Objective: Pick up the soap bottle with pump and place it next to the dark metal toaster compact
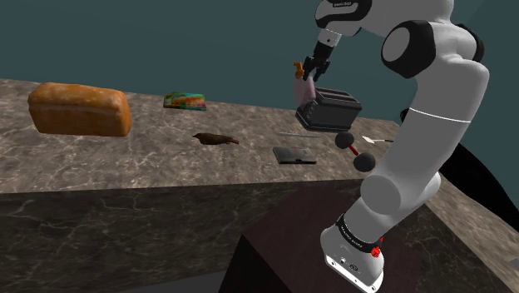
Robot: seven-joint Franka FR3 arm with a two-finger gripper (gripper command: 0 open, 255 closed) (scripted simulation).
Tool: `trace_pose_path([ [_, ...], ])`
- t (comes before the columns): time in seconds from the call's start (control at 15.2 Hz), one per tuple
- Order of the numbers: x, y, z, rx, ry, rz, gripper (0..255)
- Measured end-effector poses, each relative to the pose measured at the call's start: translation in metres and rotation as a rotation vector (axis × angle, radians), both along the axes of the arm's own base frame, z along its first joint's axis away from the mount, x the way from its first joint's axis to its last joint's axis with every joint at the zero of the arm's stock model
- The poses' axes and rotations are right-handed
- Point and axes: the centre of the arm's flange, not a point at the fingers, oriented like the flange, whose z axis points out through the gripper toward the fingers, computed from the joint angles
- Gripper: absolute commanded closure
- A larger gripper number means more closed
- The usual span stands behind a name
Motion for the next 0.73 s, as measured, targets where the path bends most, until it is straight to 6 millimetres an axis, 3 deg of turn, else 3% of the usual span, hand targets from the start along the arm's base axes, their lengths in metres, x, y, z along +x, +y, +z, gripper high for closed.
trace_pose_path([
  [0.73,0.001,0.002,-0.058,0.000,0.000,0.000,255],
])
